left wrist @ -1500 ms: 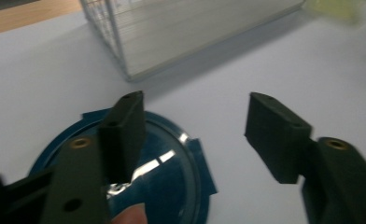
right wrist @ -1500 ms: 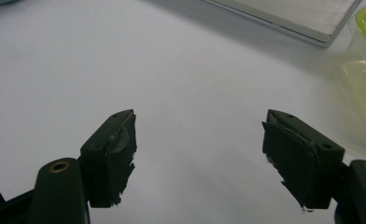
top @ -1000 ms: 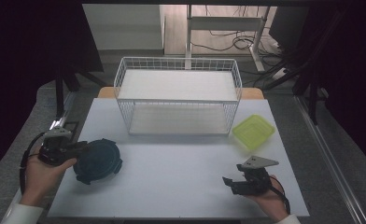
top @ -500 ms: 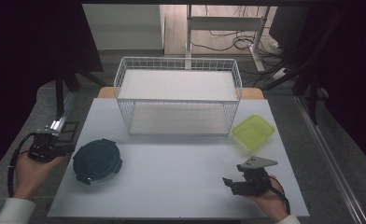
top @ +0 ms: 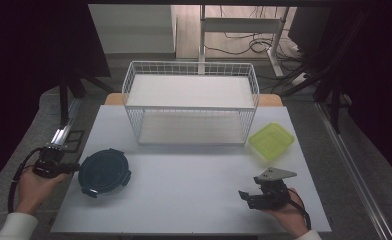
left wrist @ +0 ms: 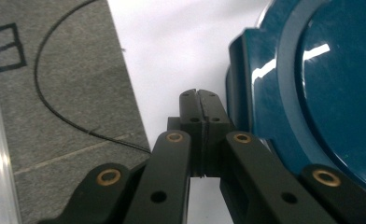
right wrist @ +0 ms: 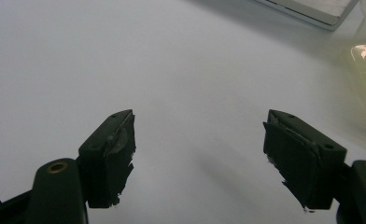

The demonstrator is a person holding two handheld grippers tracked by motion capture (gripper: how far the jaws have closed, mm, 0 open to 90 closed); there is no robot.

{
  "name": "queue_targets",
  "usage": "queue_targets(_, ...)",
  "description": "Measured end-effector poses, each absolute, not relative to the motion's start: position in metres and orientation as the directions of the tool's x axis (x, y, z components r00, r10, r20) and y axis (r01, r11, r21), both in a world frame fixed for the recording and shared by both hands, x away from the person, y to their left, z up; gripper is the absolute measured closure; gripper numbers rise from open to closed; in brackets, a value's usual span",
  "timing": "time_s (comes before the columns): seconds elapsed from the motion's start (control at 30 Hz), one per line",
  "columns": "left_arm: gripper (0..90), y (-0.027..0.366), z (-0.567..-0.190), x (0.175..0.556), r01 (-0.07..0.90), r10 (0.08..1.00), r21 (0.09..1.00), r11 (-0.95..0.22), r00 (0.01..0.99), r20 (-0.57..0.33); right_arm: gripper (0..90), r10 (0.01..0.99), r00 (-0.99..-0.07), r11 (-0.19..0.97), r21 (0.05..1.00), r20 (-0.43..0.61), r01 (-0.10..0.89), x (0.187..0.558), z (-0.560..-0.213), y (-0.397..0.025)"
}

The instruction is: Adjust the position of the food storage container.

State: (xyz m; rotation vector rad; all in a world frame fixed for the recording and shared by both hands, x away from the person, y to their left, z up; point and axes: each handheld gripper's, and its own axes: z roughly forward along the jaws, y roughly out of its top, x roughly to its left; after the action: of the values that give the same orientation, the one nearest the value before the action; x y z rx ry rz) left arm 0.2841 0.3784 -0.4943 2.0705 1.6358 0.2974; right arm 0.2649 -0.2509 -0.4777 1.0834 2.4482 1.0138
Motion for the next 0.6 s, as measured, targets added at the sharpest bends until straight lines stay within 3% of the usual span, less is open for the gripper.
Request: queue_targets(0.6,90.0,0.364,-0.494,0.272,0.855,0.957,0.493,-0.158,0.257,-0.138,24.6,0.740,-0.672,0.466,0.702,0.023,0.538,0.268,-0.475,-0.254)
